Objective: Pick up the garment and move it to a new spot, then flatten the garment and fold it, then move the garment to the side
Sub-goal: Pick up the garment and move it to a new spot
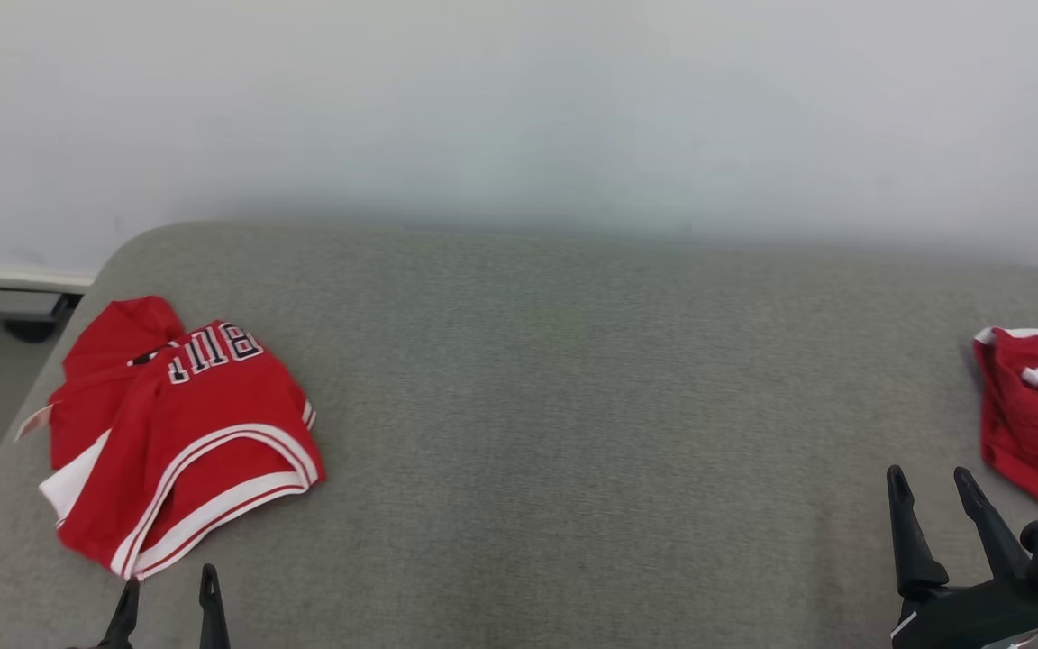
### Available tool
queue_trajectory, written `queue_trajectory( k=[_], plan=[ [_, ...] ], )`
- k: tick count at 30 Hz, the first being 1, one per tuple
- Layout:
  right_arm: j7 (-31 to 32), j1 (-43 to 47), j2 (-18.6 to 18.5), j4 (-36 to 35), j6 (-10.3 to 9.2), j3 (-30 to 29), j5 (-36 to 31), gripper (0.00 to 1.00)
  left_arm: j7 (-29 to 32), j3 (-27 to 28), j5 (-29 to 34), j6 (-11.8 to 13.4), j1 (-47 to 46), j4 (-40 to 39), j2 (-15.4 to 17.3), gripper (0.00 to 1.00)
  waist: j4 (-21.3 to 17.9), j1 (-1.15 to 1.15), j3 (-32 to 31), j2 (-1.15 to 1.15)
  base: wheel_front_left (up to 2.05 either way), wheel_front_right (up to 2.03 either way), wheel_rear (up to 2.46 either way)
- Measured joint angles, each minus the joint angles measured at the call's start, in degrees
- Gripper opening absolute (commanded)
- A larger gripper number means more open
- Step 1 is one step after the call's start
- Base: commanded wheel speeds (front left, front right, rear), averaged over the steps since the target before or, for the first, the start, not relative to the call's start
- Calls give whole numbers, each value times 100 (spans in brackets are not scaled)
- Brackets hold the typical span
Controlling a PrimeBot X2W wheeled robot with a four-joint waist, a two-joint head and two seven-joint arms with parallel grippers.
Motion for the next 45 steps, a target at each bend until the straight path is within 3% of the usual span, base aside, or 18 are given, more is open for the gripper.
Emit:
queue_trajectory(
  k=[26,45],
  plan=[
    [111,-67,130,41,9,276,-34,100,82,191,23,0,30,-96,174,100,1854,0,-157,0,0,0,0],
    [208,-385,190,257,109,443,-101,100,82,350,3,1,149,-276,143,100,2013,0,-97,0,0,0,0]
  ],
)
